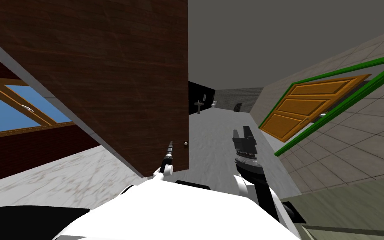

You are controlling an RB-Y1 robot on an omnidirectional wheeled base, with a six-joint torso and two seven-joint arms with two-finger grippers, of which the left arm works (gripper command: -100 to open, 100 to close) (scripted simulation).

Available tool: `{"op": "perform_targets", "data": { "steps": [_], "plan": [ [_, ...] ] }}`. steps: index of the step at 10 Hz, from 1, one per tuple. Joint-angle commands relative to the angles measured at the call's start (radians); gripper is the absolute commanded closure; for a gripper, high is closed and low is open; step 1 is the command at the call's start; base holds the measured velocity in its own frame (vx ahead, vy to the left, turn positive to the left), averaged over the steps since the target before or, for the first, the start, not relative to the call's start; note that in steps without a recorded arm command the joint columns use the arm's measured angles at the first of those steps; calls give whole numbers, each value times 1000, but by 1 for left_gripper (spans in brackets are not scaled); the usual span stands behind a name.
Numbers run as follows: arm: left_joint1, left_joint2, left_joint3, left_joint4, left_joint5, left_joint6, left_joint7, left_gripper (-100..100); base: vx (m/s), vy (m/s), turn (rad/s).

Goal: Push the door open

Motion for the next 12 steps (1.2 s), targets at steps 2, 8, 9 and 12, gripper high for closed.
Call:
{"op": "perform_targets", "data": {
  "steps": [2,8,9,12],
  "plan": [
    [-8,-29,0,8,0,-4,-2,-100,78,-167,-27],
    [-8,-116,3,9,1,-6,-5,-100,25,-119,-15],
    [6,-115,1,-18,0,8,-7,-100,9,-29,2],
    [6,-115,1,-18,0,8,-7,100,-5,7,0]
  ]
}}
